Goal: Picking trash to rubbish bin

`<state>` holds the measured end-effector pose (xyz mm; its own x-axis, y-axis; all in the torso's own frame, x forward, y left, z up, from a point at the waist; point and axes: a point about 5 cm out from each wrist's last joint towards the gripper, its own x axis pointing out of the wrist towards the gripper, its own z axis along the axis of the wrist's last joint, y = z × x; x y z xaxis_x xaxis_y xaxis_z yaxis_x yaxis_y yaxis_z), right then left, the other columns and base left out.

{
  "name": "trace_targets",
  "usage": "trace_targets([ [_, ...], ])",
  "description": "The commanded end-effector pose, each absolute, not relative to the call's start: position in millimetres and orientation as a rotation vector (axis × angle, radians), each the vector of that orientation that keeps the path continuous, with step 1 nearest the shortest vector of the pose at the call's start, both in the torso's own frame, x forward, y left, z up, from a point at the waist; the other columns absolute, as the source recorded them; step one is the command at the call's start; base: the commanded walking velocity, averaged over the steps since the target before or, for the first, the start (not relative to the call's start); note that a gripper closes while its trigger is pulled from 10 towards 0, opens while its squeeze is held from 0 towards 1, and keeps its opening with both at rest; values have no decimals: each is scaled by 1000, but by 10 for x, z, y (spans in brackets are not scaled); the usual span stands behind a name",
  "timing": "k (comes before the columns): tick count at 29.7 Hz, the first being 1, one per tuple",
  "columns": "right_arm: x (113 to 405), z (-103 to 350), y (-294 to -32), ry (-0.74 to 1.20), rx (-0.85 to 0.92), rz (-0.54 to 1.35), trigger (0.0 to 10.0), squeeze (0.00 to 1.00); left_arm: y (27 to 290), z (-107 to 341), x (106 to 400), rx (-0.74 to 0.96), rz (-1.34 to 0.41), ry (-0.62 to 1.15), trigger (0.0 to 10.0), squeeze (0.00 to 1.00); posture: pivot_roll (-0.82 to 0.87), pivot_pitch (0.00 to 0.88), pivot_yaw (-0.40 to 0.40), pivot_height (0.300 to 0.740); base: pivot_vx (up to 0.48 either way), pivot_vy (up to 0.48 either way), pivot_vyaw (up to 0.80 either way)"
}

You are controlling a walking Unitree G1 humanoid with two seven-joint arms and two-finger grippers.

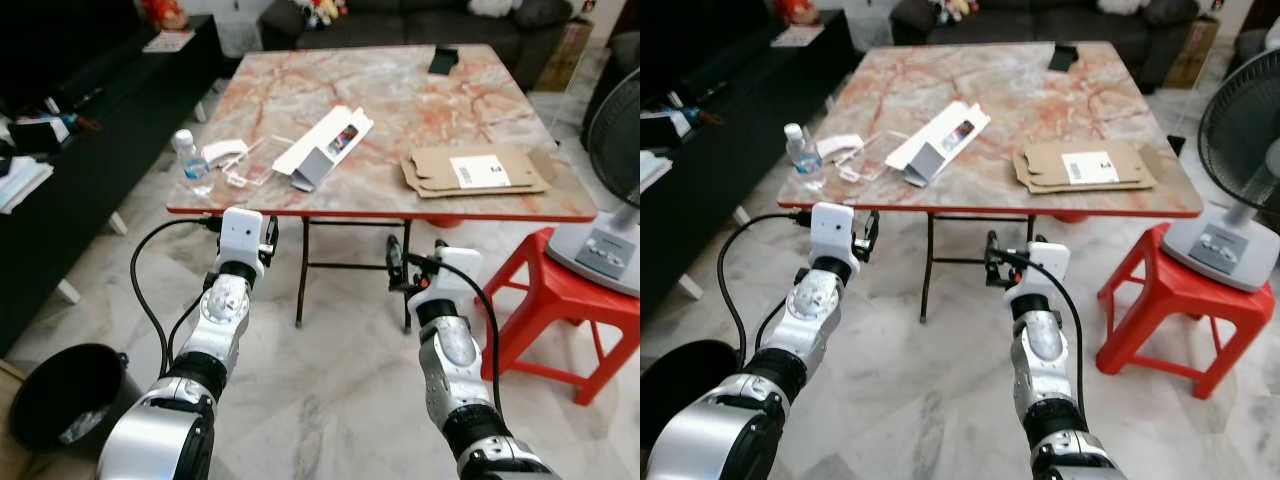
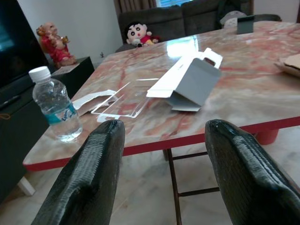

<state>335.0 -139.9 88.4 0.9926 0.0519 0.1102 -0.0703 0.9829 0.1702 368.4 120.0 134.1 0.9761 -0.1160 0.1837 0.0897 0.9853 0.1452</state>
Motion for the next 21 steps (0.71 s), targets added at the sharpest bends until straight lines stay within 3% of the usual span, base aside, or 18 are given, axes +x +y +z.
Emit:
trace_targets([
  [1,3363,929,-1386,-125,168,69,10000,0,1205,1370,3696,149,-102,-200,10000,0,-118,5,49,740,0,0,0],
  [6,3365,935,-1384,-128,154,69,10000,0,1200,1377,3699,151,-102,-201,10000,0,-119,3,49,740,252,0,480],
  [21,3369,923,-1380,-117,174,64,10000,0,1203,1391,3704,150,-98,-206,10000,0,-120,4,48,740,331,0,0],
])
